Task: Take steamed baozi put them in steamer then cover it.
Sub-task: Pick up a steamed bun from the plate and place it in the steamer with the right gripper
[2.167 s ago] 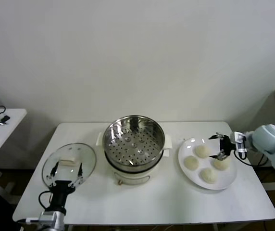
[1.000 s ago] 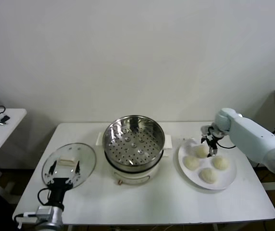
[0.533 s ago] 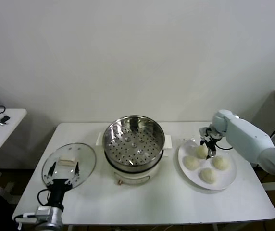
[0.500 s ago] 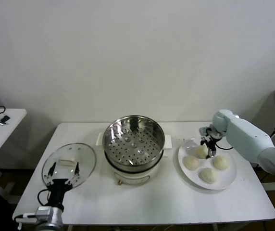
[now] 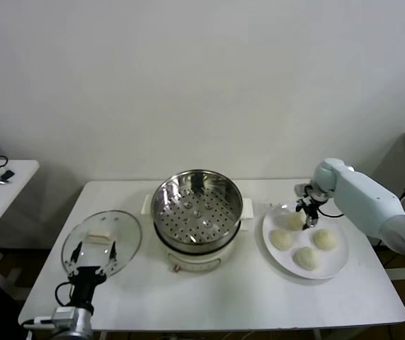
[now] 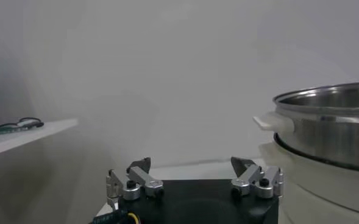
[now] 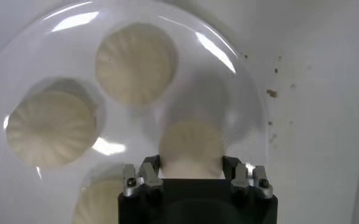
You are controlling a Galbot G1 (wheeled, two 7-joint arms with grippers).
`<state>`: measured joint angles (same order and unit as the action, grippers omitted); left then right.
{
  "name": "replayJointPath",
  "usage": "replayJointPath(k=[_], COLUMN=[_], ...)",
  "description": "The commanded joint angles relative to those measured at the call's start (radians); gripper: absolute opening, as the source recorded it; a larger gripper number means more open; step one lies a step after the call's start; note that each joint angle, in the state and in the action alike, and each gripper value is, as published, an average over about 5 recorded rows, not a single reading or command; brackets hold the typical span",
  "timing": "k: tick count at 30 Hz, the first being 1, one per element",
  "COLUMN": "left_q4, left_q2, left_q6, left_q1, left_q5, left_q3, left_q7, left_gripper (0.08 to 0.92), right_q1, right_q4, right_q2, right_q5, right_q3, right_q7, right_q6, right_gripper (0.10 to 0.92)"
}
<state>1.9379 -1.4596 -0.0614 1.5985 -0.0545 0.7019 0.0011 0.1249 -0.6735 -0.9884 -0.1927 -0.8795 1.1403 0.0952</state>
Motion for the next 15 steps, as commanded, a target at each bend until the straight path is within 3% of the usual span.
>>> replayJointPath(k=[1, 6, 15], left_q4=[0.003, 0.007, 0.019], left_q2=[0.001, -0.001, -0.001], left_q6=[-0.001, 0.001, 0.002], left_q1=[0.002, 0.004, 0.019], left_q5=[-0.001, 0.007, 0.019], left_q3=[0.0, -0.002, -0.001], left_q7=[0.0, 0.0, -0.004], left_gripper=[0.823, 0.823, 0.823], right_q1=[0.073, 0.201, 0.418], right_q4=[-0.075, -0.183, -0.204], right_q2=[0.008, -0.003, -0.126], right_q5=[0.015, -0.001, 0.033], right_q3=[-0.054, -0.132, -0.23], right_q7=[0.004, 0.019, 0.063], right_q6=[0.047, 0.148, 0.334], right_gripper=[0.662, 0.664, 0.67])
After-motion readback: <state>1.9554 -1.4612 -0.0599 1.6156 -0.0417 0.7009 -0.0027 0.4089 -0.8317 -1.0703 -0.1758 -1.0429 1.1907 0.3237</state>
